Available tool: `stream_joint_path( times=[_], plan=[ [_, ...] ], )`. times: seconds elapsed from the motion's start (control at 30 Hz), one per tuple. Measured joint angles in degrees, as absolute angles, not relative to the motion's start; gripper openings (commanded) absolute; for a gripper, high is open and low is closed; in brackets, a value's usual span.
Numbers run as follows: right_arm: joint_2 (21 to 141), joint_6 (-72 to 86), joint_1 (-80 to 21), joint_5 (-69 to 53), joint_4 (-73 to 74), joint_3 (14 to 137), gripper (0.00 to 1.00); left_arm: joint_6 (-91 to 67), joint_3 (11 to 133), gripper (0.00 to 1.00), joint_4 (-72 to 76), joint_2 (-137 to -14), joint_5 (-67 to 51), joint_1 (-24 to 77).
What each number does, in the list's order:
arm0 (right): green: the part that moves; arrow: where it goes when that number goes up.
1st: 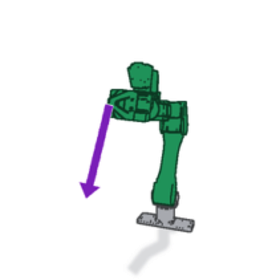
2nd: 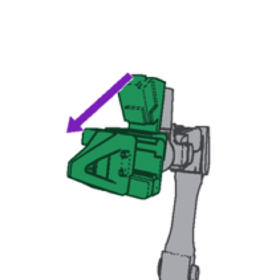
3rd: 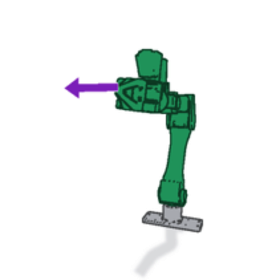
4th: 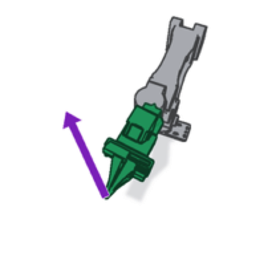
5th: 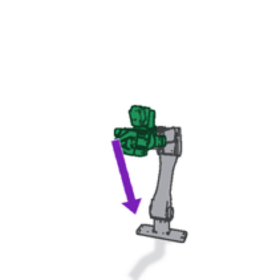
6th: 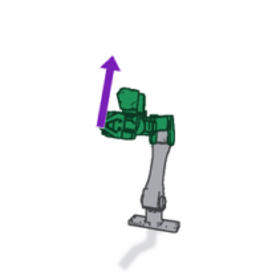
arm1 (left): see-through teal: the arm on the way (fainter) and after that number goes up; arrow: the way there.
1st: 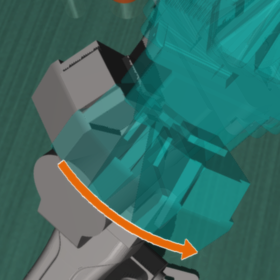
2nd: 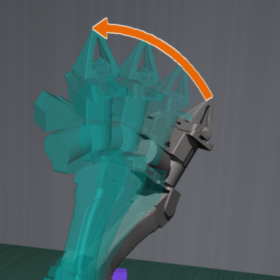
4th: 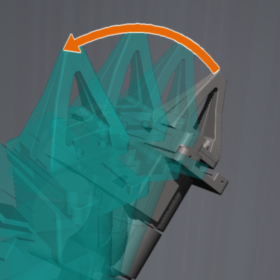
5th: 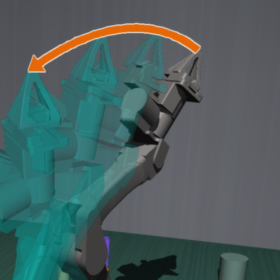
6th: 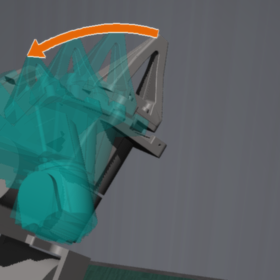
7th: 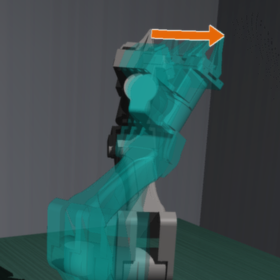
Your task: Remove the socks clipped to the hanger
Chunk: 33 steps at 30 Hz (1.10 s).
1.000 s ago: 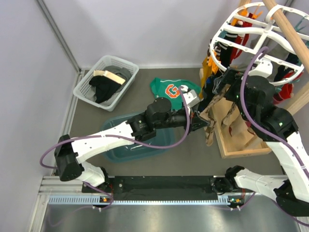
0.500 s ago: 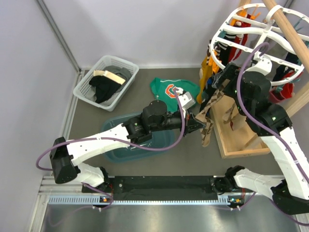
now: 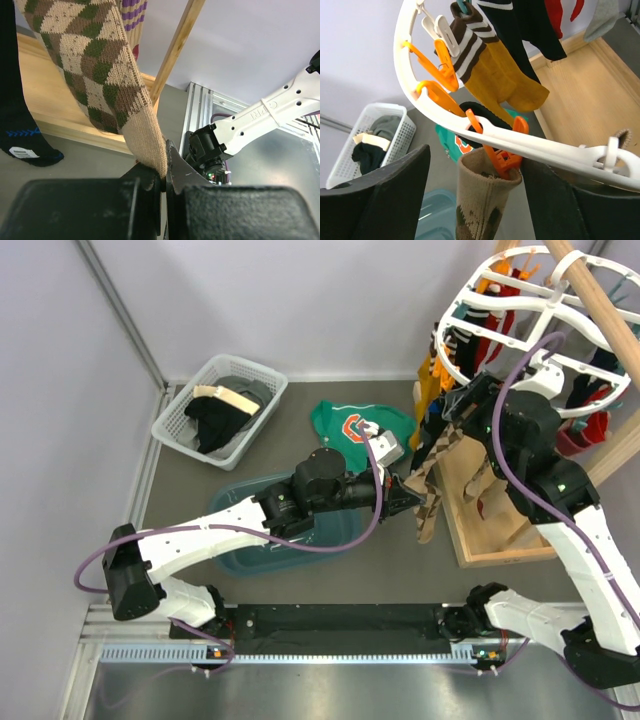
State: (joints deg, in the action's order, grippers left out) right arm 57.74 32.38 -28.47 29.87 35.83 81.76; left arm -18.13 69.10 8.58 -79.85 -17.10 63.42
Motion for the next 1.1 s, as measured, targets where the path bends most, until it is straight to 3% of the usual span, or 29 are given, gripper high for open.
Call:
stream_joint_path(
  times=[0.3,0.37,0.47,0.5,0.6,0.9,1.1],
  plan=[
    [57.74,34.59,-28.03,31.73,35.20,81.76,0.49,-18.15,68.90,0.00,8.58,-79.85,-17.08,63.42],
    [57.74,35.24,-27.90,32.51,35.18,81.76,0.48,-18.15,68.62,0.00,8.56,-79.85,-17.08,63.42],
    [57.74,36.03,-27.83,33.21,35.18,81.76,0.26,-18.22,68.31,0.00,8.56,-79.85,-17.08,63.42],
    [57.74,36.16,-27.79,33.34,35.18,81.76,0.14,-18.26,68.23,0.00,8.56,-79.85,-17.08,63.42],
    [57.71,36.73,-27.66,33.26,34.72,81.76,0.00,-18.33,68.14,0.00,8.54,-79.85,-17.08,63.44],
    [57.17,36.62,-27.59,33.17,34.68,81.76,0.00,-18.26,67.37,0.00,7.64,-79.31,-14.90,63.42],
    [56.62,35.99,-27.55,31.86,34.79,81.76,0.00,-18.04,66.26,0.00,-0.91,-74.43,-3.92,62.78]
  ],
)
